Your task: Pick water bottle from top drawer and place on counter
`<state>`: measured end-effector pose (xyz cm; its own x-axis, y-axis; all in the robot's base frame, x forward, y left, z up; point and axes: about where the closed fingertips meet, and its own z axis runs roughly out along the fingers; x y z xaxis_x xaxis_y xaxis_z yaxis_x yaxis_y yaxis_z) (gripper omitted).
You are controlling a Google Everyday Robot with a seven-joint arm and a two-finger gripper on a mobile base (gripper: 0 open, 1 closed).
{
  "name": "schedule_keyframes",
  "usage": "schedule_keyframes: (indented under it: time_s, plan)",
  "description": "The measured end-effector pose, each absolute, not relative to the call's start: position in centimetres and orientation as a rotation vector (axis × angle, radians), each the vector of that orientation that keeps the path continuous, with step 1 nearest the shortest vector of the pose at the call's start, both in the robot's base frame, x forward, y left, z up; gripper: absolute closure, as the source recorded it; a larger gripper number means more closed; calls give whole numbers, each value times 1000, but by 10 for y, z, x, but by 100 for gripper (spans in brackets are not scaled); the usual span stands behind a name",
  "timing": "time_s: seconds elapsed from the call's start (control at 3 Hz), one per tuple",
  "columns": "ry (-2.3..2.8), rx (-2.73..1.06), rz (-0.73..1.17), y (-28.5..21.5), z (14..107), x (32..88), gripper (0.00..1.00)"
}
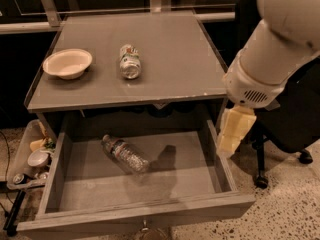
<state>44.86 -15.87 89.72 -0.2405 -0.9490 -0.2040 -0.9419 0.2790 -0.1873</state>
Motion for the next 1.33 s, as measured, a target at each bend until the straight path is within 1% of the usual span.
schedule_keyframes:
  time_s: [0.33,0.67,1.0,1.33]
  plan:
    - [2285,-1798,98,-129,854,444,0]
    - [2286,-1800,101,-128,853,443,0]
    - [2260,-1772,141,-109,837,444,0]
    - [2218,-1718,224,-59,813,454,0]
